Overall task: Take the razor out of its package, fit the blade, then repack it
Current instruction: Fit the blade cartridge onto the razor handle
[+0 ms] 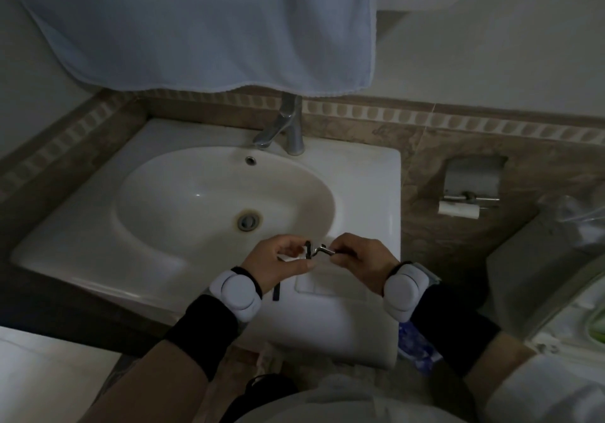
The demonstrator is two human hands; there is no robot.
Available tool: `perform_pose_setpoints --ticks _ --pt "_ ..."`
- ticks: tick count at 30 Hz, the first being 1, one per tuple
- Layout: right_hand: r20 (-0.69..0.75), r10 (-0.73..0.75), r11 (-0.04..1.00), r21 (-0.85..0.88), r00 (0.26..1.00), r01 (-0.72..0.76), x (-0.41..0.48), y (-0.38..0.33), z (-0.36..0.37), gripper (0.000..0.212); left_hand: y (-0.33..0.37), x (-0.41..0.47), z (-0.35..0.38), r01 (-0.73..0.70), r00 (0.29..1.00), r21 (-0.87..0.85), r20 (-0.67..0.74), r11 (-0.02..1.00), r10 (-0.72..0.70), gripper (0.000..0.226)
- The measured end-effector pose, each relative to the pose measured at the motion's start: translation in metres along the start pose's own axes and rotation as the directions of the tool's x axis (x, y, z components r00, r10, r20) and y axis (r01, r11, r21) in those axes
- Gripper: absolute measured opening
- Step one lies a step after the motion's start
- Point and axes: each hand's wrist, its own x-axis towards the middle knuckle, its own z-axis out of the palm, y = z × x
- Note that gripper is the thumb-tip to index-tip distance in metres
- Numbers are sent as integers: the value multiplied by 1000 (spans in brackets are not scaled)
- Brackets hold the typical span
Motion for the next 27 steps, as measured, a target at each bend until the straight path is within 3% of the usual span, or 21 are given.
perform_pose_setpoints --ticks 14,27 --pt "26 -13 998 54 1000 11 -3 -6 -3 13 7 -3 -2 0 1000 -110 27 994 3 32" --pt "27 21 988 150 999 -25 -3 -5 -5 9 11 2 -4 -44 997 -33 63 998 46 33"
